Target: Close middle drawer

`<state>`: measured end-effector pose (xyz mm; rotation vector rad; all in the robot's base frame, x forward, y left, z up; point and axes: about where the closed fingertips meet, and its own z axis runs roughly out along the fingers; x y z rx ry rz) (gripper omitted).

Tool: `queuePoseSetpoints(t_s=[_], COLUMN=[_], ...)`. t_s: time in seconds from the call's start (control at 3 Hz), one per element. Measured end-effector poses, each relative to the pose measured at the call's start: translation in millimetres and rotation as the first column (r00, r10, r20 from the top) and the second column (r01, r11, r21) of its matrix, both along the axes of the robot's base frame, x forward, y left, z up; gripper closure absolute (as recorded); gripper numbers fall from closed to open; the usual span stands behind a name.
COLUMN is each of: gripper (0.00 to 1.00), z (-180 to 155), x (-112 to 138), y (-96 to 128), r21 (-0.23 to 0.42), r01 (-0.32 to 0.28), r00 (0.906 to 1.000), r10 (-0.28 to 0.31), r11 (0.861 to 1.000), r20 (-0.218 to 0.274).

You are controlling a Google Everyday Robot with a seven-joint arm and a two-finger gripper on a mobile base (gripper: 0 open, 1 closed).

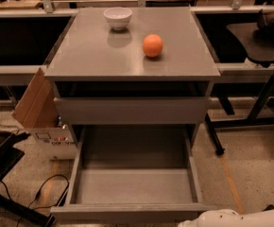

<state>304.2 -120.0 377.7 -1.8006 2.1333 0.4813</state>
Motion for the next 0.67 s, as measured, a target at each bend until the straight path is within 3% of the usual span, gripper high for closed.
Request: queuePoseSetpoints(t_s=[0.33,0.67], gripper=[1.00,1.00], z=[-9.3,-35.5], x=[22.1,75.1], y=[11.9,39.4], r21=[0.021,0.071], r01=[-0.015,-0.054], r00=[0.9999,0.9984], r10=[0.015,0.053], r11=[1.000,0.996], r20=[0.008,0.018])
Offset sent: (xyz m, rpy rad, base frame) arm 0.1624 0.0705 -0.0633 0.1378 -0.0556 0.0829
